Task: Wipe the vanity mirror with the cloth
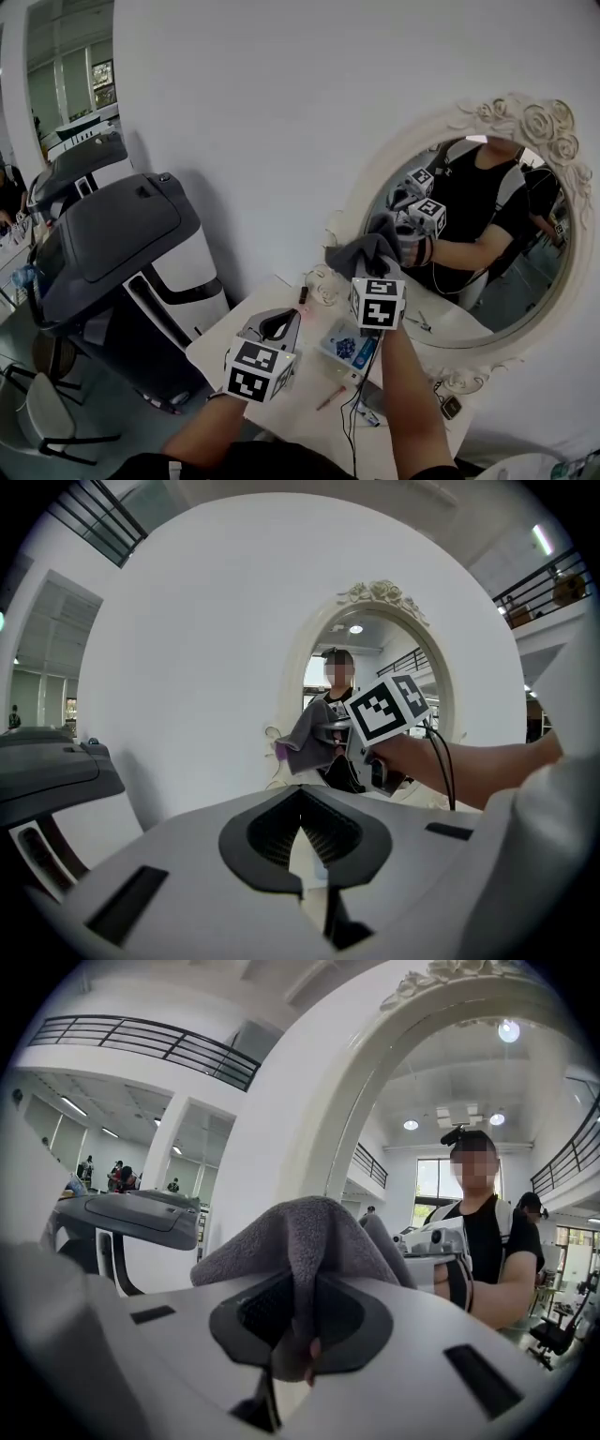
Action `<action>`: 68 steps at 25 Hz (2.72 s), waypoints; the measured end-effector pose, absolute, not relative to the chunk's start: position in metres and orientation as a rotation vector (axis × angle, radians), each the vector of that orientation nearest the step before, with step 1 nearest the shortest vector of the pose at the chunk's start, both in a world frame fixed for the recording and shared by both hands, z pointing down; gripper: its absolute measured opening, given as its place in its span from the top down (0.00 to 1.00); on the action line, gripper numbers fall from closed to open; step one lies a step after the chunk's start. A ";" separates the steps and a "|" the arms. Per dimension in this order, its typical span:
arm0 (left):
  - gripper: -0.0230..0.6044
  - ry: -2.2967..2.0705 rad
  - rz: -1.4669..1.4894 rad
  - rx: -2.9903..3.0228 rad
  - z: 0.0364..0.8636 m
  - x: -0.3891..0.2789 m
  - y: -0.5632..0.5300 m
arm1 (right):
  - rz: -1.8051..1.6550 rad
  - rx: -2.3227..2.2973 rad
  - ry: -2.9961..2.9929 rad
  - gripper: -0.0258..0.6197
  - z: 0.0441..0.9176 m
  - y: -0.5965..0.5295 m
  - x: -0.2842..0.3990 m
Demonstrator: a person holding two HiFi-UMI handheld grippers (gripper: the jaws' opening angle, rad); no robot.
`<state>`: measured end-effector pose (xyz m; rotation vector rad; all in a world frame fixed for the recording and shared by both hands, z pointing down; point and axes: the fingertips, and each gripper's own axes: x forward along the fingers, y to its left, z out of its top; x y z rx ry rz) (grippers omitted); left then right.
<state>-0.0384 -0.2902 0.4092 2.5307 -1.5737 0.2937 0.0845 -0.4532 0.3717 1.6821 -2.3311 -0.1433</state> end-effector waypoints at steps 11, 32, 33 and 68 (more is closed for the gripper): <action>0.95 -1.489 0.292 2.601 0.406 -0.007 -0.295 | -0.088 1.811 -2.256 0.89 0.365 -0.450 0.137; 0.95 -1.137 0.323 2.801 0.406 0.103 -0.285 | -0.065 2.046 -2.039 0.89 0.366 -0.361 0.307; 0.95 -1.120 0.322 2.810 0.406 0.108 -0.284 | -0.058 2.062 -2.022 0.89 0.366 -0.355 0.318; 0.95 -1.333 0.333 2.697 0.409 0.038 -0.278 | -0.183 1.882 -2.360 0.89 0.299 -0.388 0.171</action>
